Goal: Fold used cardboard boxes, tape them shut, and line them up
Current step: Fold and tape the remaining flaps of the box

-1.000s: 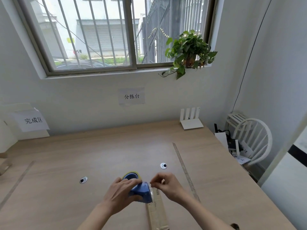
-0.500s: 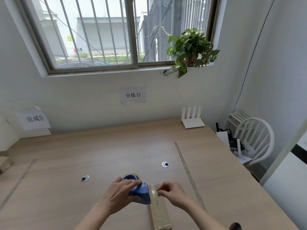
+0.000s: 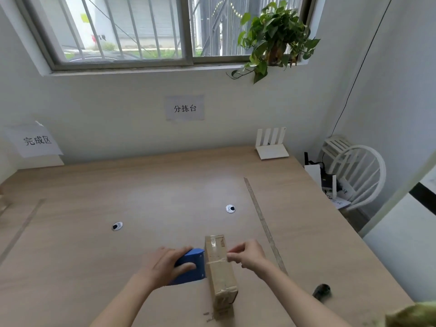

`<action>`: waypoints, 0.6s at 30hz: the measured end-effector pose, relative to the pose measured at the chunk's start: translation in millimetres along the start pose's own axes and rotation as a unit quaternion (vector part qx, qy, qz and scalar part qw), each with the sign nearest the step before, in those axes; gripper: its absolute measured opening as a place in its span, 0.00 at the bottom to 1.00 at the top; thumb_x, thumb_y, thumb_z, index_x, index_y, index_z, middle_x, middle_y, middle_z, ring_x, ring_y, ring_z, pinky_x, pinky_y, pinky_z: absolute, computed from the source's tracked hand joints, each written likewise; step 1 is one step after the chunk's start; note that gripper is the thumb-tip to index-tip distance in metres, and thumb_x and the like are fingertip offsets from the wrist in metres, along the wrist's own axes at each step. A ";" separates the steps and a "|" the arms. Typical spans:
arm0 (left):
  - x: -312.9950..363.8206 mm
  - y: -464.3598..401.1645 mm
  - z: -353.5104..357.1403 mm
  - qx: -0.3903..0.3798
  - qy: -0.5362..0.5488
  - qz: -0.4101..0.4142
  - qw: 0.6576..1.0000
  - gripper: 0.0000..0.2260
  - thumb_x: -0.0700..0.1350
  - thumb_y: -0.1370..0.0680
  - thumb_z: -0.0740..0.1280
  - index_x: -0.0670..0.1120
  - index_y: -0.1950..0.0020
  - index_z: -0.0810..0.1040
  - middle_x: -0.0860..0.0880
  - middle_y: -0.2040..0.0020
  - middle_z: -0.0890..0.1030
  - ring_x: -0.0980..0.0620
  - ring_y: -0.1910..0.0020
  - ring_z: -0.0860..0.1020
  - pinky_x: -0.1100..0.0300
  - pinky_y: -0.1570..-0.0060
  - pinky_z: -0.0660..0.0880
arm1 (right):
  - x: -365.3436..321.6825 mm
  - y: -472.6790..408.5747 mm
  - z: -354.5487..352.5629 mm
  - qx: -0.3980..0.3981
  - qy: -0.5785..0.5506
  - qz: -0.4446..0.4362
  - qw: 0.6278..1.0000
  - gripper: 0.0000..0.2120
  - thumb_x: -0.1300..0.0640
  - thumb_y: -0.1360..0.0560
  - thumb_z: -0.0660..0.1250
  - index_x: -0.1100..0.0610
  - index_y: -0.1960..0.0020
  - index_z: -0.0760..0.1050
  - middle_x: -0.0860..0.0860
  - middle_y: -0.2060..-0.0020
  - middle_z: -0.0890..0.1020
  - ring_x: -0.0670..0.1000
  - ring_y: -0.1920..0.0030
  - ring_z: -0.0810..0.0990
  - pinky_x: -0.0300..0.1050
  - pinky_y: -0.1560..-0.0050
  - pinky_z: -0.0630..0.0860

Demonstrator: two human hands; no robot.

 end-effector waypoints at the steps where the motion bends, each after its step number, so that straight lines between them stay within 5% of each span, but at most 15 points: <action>1: -0.8 3.5 7.0 -0.015 -0.001 -0.006 1.000 0.23 0.66 0.20 0.56 0.59 0.27 0.68 0.57 0.42 0.82 0.56 0.51 0.79 0.67 0.60 0.63 | 10.0 0.4 1.2 -0.020 -0.004 0.012 1.000 0.03 0.55 0.29 0.78 0.54 0.57 0.86 0.47 0.62 0.87 0.43 0.63 0.79 0.37 0.66 0.74; 10: 11.1 23.9 83.9 -0.099 0.071 -0.050 0.991 0.23 0.69 0.23 0.57 0.61 0.32 0.72 0.61 0.48 0.81 0.59 0.54 0.77 0.59 0.54 0.74 | 100.0 10.1 30.3 -0.116 -0.103 0.085 0.984 0.05 0.54 0.22 0.71 0.54 0.50 0.77 0.48 0.50 0.80 0.45 0.46 0.77 0.42 0.52 0.76; 18: 4.0 31.8 104.4 -0.106 0.101 -0.077 0.986 0.21 0.70 0.23 0.57 0.63 0.34 0.72 0.62 0.48 0.81 0.60 0.55 0.78 0.62 0.55 0.75 | 126.4 0.9 36.0 -0.022 -0.099 0.043 0.994 0.01 0.63 0.24 0.72 0.59 0.52 0.82 0.50 0.66 0.84 0.47 0.66 0.78 0.41 0.65 0.76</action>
Point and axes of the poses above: each hand's wrist, its own y-axis away from the middle knuckle, its own z-axis out of the palm, x = y × z, the point moved 10 cm from there along -y, towards the middle knuckle
